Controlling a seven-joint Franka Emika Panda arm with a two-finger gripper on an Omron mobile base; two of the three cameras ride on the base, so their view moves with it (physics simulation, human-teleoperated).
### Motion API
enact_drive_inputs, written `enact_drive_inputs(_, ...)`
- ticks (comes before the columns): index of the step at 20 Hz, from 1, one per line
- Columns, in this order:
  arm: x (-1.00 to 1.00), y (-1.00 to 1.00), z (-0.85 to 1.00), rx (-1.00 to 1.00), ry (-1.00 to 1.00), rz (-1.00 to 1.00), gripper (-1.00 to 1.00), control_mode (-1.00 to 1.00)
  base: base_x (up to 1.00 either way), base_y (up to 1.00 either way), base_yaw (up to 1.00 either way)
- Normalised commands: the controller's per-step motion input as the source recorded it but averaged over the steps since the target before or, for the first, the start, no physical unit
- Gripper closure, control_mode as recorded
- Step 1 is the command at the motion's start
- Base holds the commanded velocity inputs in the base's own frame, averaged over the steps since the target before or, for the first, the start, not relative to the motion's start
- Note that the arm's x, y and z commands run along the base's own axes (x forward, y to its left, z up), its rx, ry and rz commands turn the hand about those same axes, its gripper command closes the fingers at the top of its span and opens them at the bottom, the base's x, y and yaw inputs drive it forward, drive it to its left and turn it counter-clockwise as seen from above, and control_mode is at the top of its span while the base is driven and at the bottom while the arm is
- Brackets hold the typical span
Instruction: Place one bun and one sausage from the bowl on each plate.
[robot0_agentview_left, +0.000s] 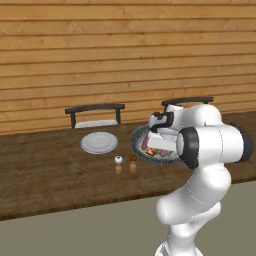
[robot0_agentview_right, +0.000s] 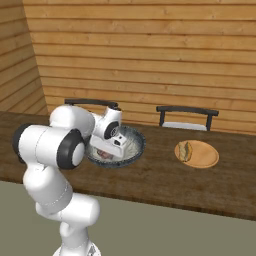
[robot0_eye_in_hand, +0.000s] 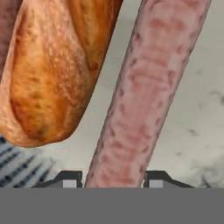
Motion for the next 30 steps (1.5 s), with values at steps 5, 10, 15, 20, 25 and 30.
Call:
enact_drive_inputs(5, -0.53, -0.54, 0.77, 0.0, -0.06, 0.0, 1.0, -1.0, 0.0, 0.0, 0.0)
enact_drive_inputs(10, -0.13, -0.46, 0.81, 0.0, -0.04, 0.0, 1.0, -1.0, 0.0, 0.0, 0.0)
enact_drive_inputs(15, -0.06, -0.91, 0.37, 0.0, 0.0, 0.01, 1.0, -1.0, 0.0, 0.0, 0.0)
enact_drive_inputs(20, -0.09, -1.0, 0.25, -0.01, 0.0, 0.0, 1.0, -1.0, 0.0, 0.0, 0.0)
enact_drive_inputs(25, -0.27, -1.0, 0.03, 0.0, 0.0, -0.05, 1.0, -1.0, 0.0, 0.0, 0.0)
enact_drive_inputs(30, -0.34, -0.91, -0.08, -0.04, 0.0, -0.09, 1.0, -1.0, 0.0, 0.0, 0.0)
